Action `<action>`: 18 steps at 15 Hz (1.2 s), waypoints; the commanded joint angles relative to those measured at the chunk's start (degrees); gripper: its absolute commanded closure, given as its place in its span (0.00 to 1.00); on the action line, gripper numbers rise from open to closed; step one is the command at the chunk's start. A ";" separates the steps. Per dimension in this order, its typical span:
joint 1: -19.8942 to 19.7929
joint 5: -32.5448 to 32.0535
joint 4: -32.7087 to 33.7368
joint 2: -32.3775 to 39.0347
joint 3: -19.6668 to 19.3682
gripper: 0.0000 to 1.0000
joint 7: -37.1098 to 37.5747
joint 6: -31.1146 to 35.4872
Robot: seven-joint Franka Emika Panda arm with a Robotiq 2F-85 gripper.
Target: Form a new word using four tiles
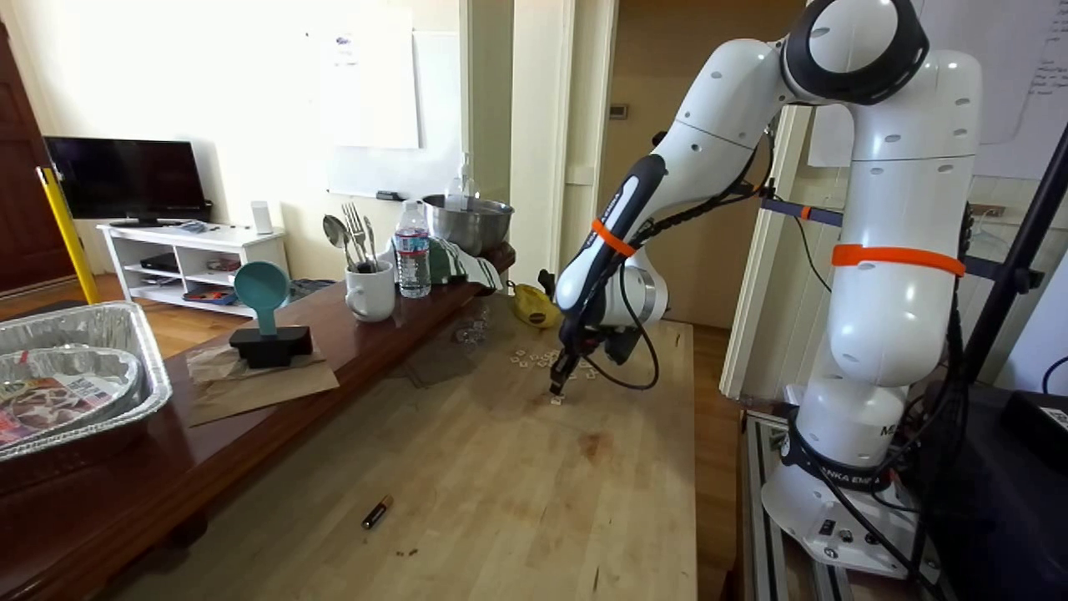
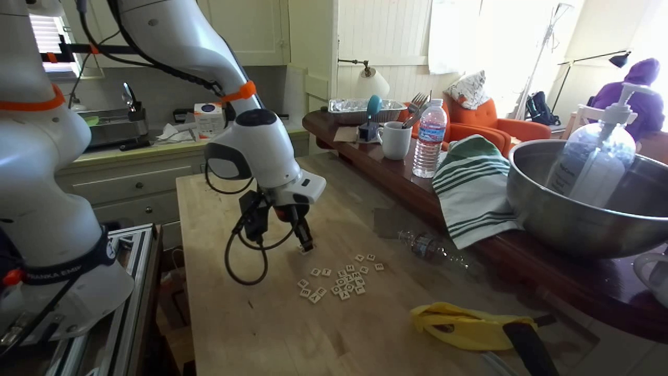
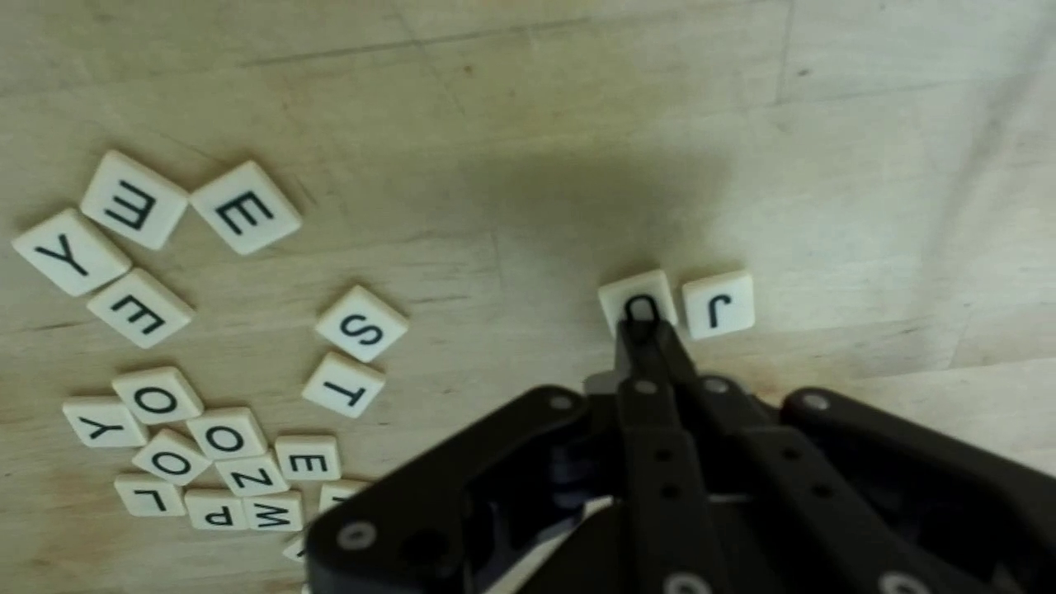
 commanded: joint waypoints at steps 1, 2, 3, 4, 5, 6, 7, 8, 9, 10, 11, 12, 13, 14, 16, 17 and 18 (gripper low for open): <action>1.00 0.04 -0.27 0.62 0.03 1.00 2.12 0.11; 1.09 0.01 -0.24 0.56 0.04 1.00 2.36 -0.02; 1.26 -0.17 -0.27 0.59 -0.06 1.00 2.63 0.04; 1.36 -0.24 -0.26 0.60 -0.09 1.00 2.76 0.04; 1.46 -0.32 -0.24 0.62 -0.12 1.00 2.93 0.02; 1.54 -0.37 -0.22 0.62 -0.15 1.00 3.11 0.01; 1.59 -0.40 -0.20 0.64 -0.17 1.00 3.27 0.03; 1.66 -0.42 -0.15 0.65 -0.17 1.00 3.41 -0.02; 1.71 -0.46 -0.12 0.70 -0.18 1.00 3.51 -0.04; 1.80 -0.58 -0.12 0.78 -0.23 1.00 3.61 0.05; 1.88 -0.73 -0.09 0.92 -0.30 1.00 3.67 0.16; 1.96 -0.95 0.02 1.09 -0.34 1.00 3.55 0.10; 2.04 -1.10 0.06 1.19 -0.36 1.00 3.52 0.23; 2.17 -1.34 0.14 1.35 -0.41 1.00 3.43 0.22; 2.41 -1.65 0.17 1.50 -0.49 1.00 3.47 0.30; 2.49 -1.70 0.17 1.51 -0.55 1.00 3.47 0.36; 2.46 -1.64 0.18 1.28 -0.58 1.00 3.43 0.35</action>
